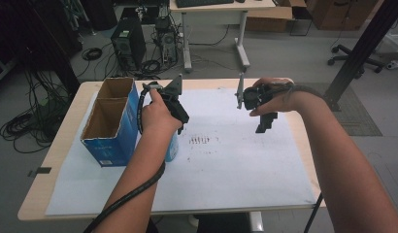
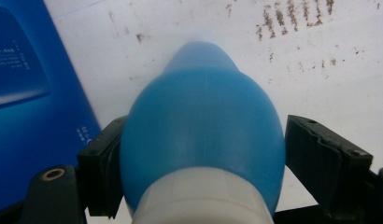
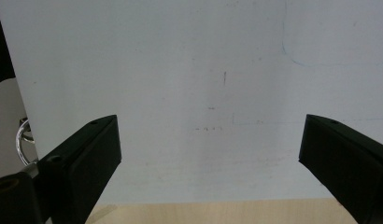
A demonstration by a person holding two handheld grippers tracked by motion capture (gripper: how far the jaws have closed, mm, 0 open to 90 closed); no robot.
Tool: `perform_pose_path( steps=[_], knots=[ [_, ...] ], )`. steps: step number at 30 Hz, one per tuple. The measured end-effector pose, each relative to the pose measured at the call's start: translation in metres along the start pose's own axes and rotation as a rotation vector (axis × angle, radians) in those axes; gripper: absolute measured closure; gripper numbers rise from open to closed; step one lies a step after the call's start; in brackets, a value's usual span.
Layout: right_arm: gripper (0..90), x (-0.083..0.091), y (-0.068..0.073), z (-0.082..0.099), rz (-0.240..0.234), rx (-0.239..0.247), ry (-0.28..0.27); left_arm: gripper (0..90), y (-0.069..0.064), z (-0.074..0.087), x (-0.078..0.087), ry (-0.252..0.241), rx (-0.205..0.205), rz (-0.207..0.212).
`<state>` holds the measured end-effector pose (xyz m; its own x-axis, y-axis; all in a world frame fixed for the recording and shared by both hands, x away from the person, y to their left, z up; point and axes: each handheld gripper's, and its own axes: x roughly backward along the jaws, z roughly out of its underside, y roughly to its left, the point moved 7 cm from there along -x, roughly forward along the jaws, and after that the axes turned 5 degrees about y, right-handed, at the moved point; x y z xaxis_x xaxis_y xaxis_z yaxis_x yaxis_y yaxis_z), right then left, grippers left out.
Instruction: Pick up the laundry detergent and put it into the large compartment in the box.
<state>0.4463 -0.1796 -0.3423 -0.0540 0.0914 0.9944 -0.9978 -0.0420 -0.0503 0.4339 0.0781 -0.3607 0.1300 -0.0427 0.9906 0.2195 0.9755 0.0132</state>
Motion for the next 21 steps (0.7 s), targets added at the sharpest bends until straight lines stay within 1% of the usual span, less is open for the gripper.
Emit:
perform_pose_path(
  steps=[3,4,8,10,12,16,17,21],
  knots=[
    [5.6,-0.0024,0.0000,0.0002,-0.004,-0.001,0.002,21.6,0.0008,0.0006,-0.0004,0.004,0.003,-0.007],
    [5.6,-0.0030,-0.0002,0.0002,-0.005,-0.001,0.001,23.0,0.0021,0.0011,-0.0003,0.008,0.004,-0.017],
    [5.6,-0.0023,-0.0002,0.0000,-0.003,-0.001,-0.001,24.7,0.0030,0.0011,-0.0005,0.006,0.006,-0.025],
    [5.6,-0.0018,-0.0001,0.0000,-0.003,-0.001,-0.003,25.2,0.0026,0.0013,-0.0009,0.009,0.008,-0.020],
    [5.6,-0.0014,0.0000,0.0001,-0.002,-0.003,-0.004,26.4,0.0027,0.0015,-0.0014,0.011,0.008,-0.032],
    [5.6,-0.0014,0.0002,0.0000,-0.002,-0.004,-0.001,28.4,0.0020,0.0018,-0.0018,0.016,0.003,-0.034],
    [5.6,-0.0016,0.0003,-0.0003,-0.003,-0.003,0.000,29.2,0.0023,0.0016,-0.0018,0.013,0.004,-0.046],
    [5.8,-0.0021,0.0005,-0.0013,-0.004,-0.002,0.002,30.5,0.0025,0.0019,-0.0022,0.017,0.000,-0.048]
  ],
)
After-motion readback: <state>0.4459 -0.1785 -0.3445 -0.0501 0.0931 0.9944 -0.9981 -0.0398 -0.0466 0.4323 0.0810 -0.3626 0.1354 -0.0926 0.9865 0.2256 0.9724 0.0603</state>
